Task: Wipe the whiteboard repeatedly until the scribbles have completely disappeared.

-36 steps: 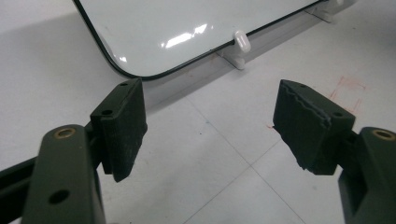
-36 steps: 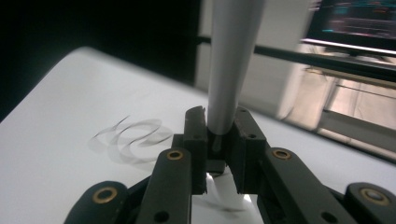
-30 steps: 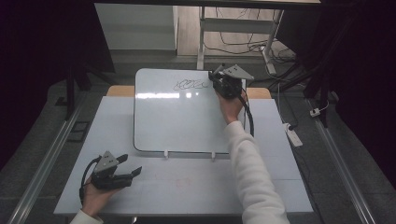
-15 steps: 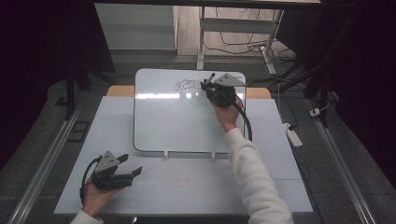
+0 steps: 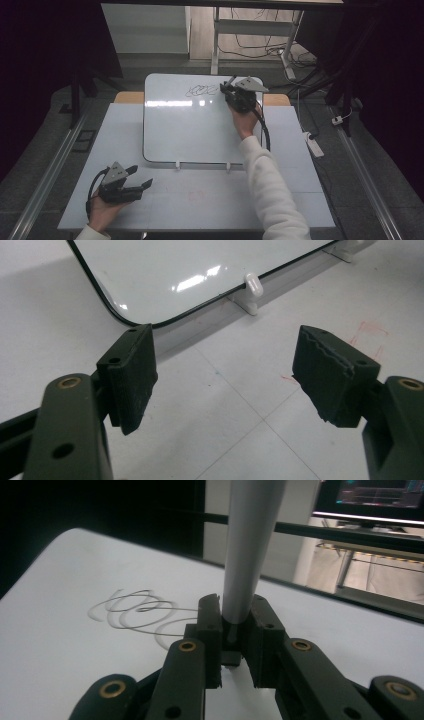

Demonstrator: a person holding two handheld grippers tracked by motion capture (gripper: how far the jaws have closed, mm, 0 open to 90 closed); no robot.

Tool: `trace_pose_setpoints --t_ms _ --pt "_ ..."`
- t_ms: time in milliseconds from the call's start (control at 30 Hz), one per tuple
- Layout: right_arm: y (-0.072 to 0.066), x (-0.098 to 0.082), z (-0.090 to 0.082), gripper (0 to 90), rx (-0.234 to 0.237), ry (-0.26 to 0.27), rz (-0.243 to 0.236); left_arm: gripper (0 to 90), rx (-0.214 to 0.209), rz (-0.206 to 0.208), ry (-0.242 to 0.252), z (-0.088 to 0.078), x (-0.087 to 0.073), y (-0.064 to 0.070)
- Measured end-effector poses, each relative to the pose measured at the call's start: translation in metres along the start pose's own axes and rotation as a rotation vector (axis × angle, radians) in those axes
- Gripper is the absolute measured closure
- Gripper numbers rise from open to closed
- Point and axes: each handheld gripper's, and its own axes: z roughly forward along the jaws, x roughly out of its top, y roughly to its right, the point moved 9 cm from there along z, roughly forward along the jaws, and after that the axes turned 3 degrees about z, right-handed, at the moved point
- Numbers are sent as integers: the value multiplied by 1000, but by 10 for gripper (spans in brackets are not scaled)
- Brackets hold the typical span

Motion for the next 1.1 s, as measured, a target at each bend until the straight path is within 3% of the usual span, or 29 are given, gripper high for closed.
trace_pose_setpoints --t_ms 67,100,133,233,267,333,433,467,500,567,600,633,733,767,800,900,967,1000,1067,1100 --pt "-21 -5 7 781 67 -26 -68 264 0 0 -2 0 0 -1" --pt "-24 -5 9 781 64 -34 -98 263 1 1 -1 0 0 -1" --pt "-22 -2 10 782 60 -31 -89 263 1 1 0 0 -1 -1" --pt "6 13 10 782 -25 23 -8 264 4 -1 3 -2 -1 -1" --pt "9 14 10 782 -27 25 9 264 5 -2 4 -2 -1 -2" --pt "0 10 12 782 -9 6 -20 264 3 -4 6 -2 0 -2" --pt "-27 -3 14 782 81 -32 -70 264 2 -2 2 -1 -1 -3" --pt "-28 -4 13 782 76 -31 -92 264 2 -1 2 -1 -1 -3" --pt "-26 -3 13 782 80 -34 -92 263 2 0 3 -1 -1 -2" --pt "-6 5 9 782 2 1 -30 264 3 1 7 -3 -1 -1" --pt "-1 6 7 782 -5 11 -1 264 3 -1 10 -3 0 -1" --pt "-2 4 7 781 -6 9 -5 264 3 -2 11 -3 0 -2" --pt "-28 -8 8 782 55 -25 -89 264 0 -2 4 -1 0 -2" --pt "-32 -10 8 782 52 -31 -122 264 0 0 2 -1 0 -2" --pt "-30 -10 7 782 52 -30 -122 264 1 3 3 -1 0 -2" --pt "-9 -3 2 782 -18 10 -43 264 0 4 7 -3 0 -1" --pt "-17 -6 4 782 6 6 -23 264 0 0 9 -2 1 -1" --pt "-29 -10 6 782 47 -6 -53 264 0 -1 9 -2 1 -2" --pt "-43 -12 11 782 49 -22 -156 264 1 4 3 -1 0 -1" --pt "-41 -10 13 782 59 -16 -133 264 -1 5 3 -1 0 -1"
